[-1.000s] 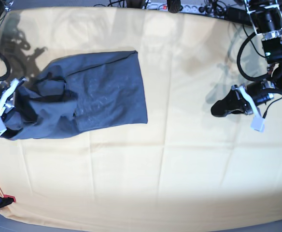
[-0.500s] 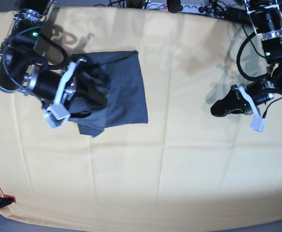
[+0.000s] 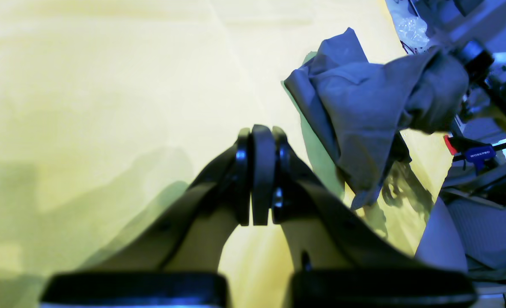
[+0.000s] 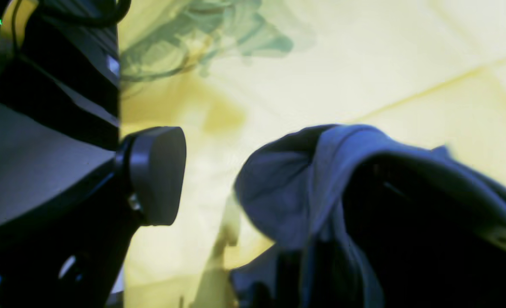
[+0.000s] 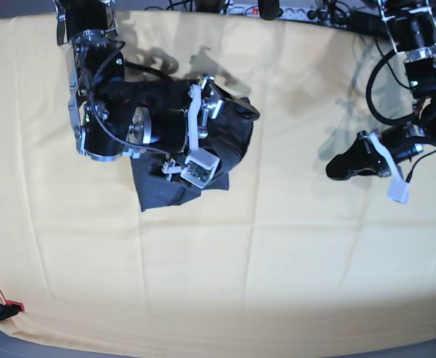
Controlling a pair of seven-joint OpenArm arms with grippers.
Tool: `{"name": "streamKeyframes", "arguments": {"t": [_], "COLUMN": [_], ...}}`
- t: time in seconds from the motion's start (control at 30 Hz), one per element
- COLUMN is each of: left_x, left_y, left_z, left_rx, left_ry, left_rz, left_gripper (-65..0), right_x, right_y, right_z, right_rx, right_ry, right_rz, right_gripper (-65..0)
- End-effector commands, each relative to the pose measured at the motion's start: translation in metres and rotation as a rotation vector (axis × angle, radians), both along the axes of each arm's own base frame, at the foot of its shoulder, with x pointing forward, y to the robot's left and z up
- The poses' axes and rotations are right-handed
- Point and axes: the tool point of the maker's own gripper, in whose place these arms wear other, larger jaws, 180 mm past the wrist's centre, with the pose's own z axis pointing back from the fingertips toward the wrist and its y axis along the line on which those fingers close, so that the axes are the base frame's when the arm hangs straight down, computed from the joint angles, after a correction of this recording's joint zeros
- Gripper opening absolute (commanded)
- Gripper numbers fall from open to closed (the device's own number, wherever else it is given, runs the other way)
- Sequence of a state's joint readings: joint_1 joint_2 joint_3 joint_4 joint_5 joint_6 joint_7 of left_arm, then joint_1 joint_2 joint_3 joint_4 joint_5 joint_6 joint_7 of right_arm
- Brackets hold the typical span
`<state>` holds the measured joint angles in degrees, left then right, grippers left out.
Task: Fold the T-shirt properly
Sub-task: 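Lift the collar end with the right gripper and fold it over, then press and smooth the folded bundle with the right gripper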
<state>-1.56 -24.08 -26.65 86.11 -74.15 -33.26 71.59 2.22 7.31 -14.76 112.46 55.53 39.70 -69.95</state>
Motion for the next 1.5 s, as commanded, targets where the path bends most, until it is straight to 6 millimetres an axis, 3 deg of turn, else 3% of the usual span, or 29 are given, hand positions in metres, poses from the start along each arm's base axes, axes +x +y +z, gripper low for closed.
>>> {"name": "streamKeyframes", "arguments": {"t": [0.0,0.13,0.2,0.3,0.43,0.7,0.87,0.97,1.1,1.23,1.33,1.47], "left_x": [0.006,0.006,0.006,0.007,0.007,0.008,0.007,0.007,0.007,0.007,0.007,0.007], "left_y": [0.003,0.003,0.003,0.003,0.003,0.004,0.004,0.004,0.005,0.006,0.006,0.006], "left_z": [0.016,0.016,0.016,0.017,0.018,0.017,0.017,0.016,0.014,0.011,0.011,0.011], "left_rx": [-0.005,-0.006,-0.005,-0.005,-0.012,-0.005,-0.004,-0.003,0.012,0.031,0.030,0.030], "left_ry": [-0.050,-0.050,-0.050,-0.053,-0.057,-0.056,-0.056,-0.055,-0.048,-0.042,-0.042,-0.042], "left_rz": [0.002,0.002,0.002,0.003,0.004,0.006,0.006,0.006,0.009,0.011,0.011,0.011], "left_gripper": [-65.0,-65.0,-65.0,-65.0,-65.0,-65.0,-65.0,-65.0,-65.0,-65.0,-65.0,-65.0], "right_x": [0.005,0.008,0.002,-0.009,-0.018,-0.017,-0.017,-0.005,0.029,0.064,0.079,0.079], "right_y": [0.002,0.009,0.013,0.013,0.029,0.050,0.060,0.061,0.049,0.016,-0.015,-0.047], "right_z": [0.015,0.039,0.034,0.006,0.016,0.040,0.028,0.035,0.049,0.060,0.054,0.032], "right_rx": [0.030,0.119,0.104,-0.052,0.018,0.092,-0.025,-0.028,-0.065,-0.092,-0.131,-0.212], "right_ry": [-0.044,-0.073,-0.055,-0.041,-0.056,-0.112,-0.186,-0.247,-0.347,-0.383,-0.368,-0.340], "right_rz": [0.012,0.034,0.060,0.107,0.145,0.182,0.221,0.193,0.106,-0.029,-0.119,-0.142], "right_gripper": [-12.4,-12.5,-12.5,-12.5,-12.5,-12.5,-12.5,-12.5,-12.5,-12.5,-12.5,-12.5]}}
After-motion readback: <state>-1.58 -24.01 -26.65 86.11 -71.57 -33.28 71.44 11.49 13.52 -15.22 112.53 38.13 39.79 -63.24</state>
